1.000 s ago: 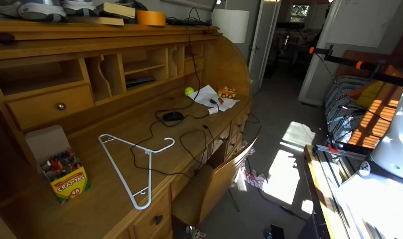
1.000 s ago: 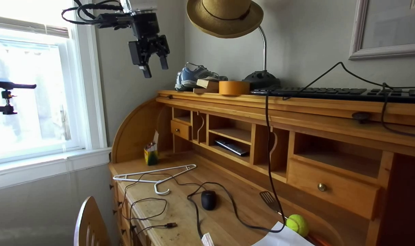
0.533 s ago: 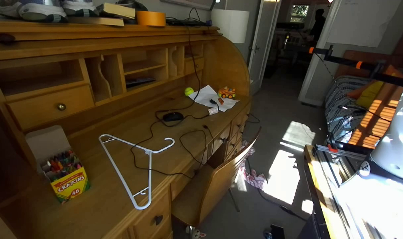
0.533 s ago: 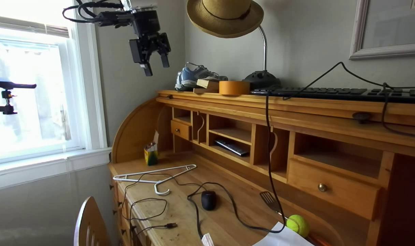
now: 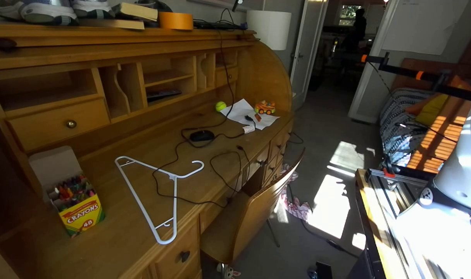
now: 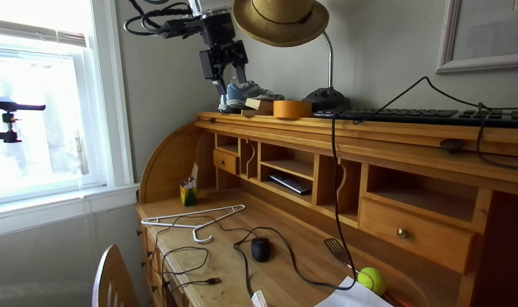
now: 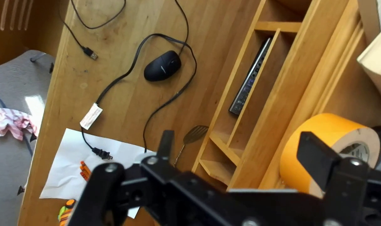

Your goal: Move the orange tape closer to the coat hanger

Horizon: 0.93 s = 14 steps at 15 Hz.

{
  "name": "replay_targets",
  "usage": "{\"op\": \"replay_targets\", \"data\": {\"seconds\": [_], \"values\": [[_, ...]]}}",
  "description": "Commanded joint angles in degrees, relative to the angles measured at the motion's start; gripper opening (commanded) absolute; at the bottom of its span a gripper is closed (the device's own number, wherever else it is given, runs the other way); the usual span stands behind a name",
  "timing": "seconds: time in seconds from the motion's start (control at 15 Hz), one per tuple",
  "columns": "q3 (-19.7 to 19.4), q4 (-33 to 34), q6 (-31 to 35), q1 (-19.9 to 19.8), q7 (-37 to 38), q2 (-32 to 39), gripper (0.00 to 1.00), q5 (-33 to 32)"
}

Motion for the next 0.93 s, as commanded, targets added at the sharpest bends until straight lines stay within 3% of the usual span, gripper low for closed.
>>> {"op": "replay_targets", "data": {"seconds": [0.0,0.47,0.87], "values": [[-1.2,10.3,-1.1,-0.3,1.9,8.6,1.00,0.4],[-2.4,20.9,5.2,-0.1,6.0,18.8,1.00,-0.7],[-2.5,26.9,2.6,-0.4,9.1,23.7,1.00,-0.5]]}}
